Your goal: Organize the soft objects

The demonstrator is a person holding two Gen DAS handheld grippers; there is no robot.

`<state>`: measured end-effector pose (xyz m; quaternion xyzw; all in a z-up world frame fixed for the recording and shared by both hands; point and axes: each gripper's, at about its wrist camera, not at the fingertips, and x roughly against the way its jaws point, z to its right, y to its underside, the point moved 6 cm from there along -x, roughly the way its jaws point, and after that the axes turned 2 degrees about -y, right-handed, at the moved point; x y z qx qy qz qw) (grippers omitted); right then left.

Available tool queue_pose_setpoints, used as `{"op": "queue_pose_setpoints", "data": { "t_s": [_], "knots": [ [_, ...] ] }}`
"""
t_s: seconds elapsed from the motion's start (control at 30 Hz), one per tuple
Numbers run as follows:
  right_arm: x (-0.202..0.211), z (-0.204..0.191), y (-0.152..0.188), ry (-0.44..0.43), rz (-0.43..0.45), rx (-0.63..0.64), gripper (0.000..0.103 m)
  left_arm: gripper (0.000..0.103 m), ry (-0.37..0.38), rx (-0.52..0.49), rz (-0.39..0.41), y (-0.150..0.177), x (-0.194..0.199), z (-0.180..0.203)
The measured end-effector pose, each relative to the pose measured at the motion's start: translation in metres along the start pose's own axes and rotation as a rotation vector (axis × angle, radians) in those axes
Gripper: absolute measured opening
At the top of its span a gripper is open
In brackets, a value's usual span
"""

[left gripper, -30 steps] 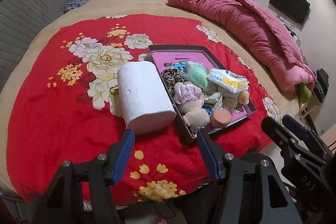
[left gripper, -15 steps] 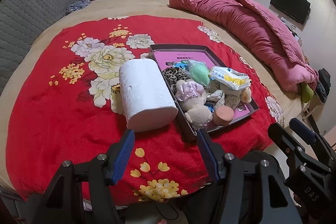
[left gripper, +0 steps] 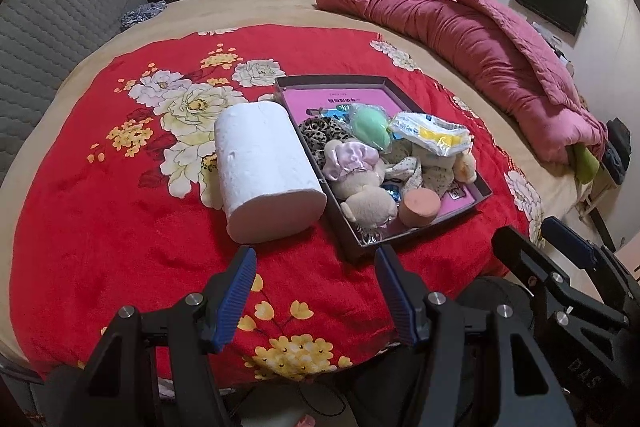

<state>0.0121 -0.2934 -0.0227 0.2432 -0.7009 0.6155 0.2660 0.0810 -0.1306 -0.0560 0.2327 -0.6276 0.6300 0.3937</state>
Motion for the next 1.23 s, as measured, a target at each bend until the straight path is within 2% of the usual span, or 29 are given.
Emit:
{"op": "queue_pose_setpoints", "data": {
  "t_s": [0.43,1.23],
  "knots": [
    [-0.005,0.004,0.004,-0.013,-0.026,-0.016,0.077,0.061,-0.034,-0.01,-0.005,0.0,-0.002,0.0],
    [-0.014,0.007,0.008,-0.028,-0.059,-0.034,0.077,0.061,-0.048,-0.018,-0.015,0.0,-0.004,0.0]
  ]
}}
